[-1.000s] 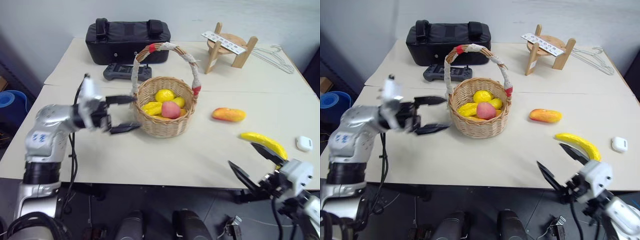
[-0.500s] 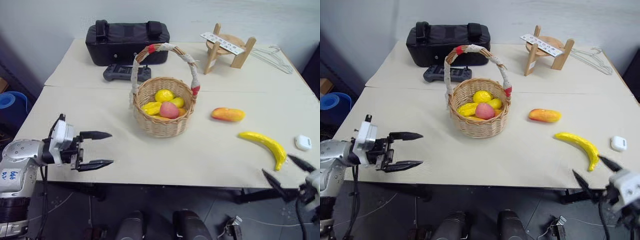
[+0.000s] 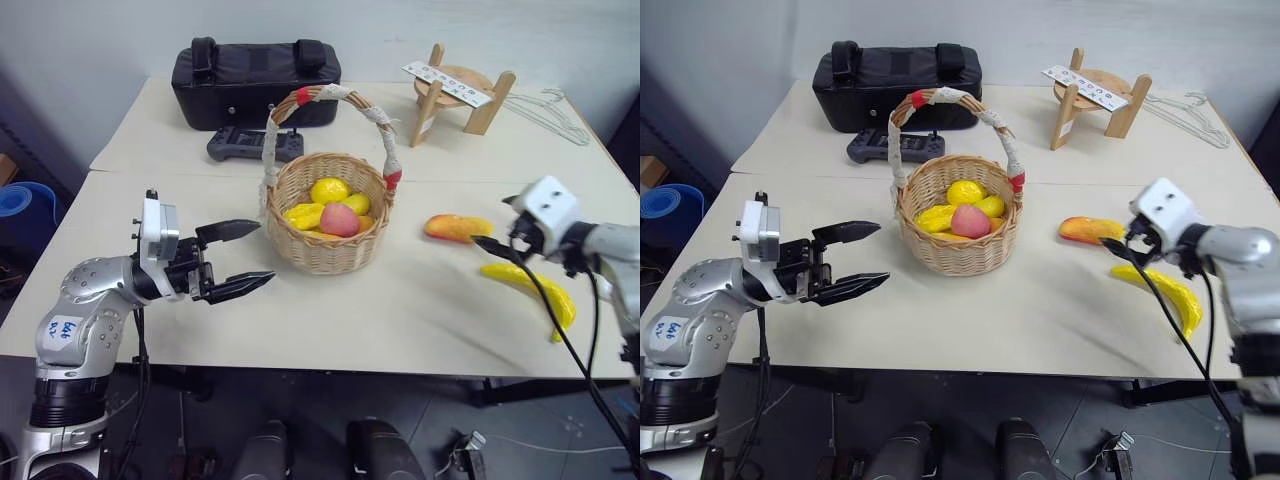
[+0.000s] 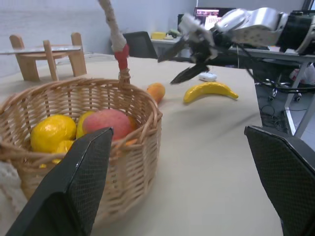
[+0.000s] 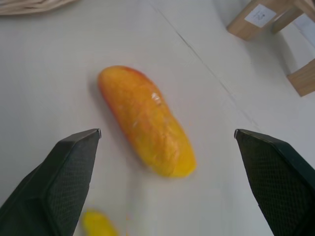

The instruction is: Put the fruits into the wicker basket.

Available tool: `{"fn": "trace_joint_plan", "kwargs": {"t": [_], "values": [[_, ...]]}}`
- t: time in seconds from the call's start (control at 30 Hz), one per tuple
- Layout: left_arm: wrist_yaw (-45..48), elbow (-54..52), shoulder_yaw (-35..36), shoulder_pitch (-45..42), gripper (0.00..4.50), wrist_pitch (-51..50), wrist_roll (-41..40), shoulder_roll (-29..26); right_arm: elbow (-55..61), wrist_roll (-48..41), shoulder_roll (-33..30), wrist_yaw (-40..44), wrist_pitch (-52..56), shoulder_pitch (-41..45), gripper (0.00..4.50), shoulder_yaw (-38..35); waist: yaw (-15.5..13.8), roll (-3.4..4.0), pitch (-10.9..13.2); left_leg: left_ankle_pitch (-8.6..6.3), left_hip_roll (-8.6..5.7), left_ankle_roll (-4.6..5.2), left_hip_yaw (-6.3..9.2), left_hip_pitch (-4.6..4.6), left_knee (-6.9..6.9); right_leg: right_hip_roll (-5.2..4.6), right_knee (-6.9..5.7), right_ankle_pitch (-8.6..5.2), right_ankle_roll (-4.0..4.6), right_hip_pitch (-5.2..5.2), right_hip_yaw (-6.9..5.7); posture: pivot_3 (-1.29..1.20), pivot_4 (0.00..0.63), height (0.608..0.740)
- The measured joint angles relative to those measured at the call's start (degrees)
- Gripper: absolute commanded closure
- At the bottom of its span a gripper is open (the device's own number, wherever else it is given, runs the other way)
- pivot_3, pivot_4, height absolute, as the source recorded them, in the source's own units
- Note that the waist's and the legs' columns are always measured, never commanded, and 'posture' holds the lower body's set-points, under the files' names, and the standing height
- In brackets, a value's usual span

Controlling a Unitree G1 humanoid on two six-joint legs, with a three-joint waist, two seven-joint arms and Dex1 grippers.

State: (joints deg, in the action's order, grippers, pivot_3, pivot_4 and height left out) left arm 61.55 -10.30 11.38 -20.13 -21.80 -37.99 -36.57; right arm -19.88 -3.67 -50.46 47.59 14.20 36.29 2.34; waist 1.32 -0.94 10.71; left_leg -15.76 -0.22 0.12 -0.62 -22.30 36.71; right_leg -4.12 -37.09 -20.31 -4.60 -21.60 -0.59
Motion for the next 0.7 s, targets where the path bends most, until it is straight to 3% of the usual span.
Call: {"fn": "trace_joint_plan", "kwargs": {"t": [0.2, 0.53, 0.63, 0.7], "values": [[-0.06, 0.66, -0.79, -1.01, 0.03, 0.51, 0.14, 0.1, -13.86, 2.74, 8.11, 1.74, 5.93, 12.33, 0.0, 4.28, 0.34, 0.0, 0.0, 0.01, 0.01, -0.07, -0.04, -0.11, 0.25, 0.01, 0.0, 0.02, -0.05, -0.02, 0.01, 0.0, 0.15, 0.74], [-0.83, 1.54, -0.84, -1.85, 0.03, 0.97, 0.11, 0.81, -32.74, 8.02, 10.1, 4.67, 0.7, 20.45, 0.0, 8.55, 0.31, 0.0, 0.0, -0.06, 0.01, -0.04, -0.04, -0.11, 0.32, -0.01, 0.0, 0.04, -0.09, 0.01, 0.0, 0.0, 0.15, 0.74], [-1.35, 1.53, -0.86, -1.94, 0.0, 0.99, 0.09, 1.05, -36.35, 8.31, 10.61, 5.23, -0.93, 21.92, 0.58, 8.39, 0.32, 0.0, 0.0, -0.05, 0.01, -0.04, -0.05, -0.1, 0.35, 0.0, 0.0, 0.04, -0.09, 0.02, 0.01, 0.0, 0.15, 0.74], [-1.55, 1.51, -0.73, -2.01, 0.0, 0.98, -0.01, 1.02, -37.41, 8.26, 10.65, 6.11, -2.93, 22.01, 1.26, 8.32, 0.33, 0.0, 0.0, -0.05, 0.01, -0.04, -0.05, -0.1, 0.37, -0.01, 0.0, 0.05, -0.09, 0.03, 0.01, 0.0, 0.15, 0.74]]}}
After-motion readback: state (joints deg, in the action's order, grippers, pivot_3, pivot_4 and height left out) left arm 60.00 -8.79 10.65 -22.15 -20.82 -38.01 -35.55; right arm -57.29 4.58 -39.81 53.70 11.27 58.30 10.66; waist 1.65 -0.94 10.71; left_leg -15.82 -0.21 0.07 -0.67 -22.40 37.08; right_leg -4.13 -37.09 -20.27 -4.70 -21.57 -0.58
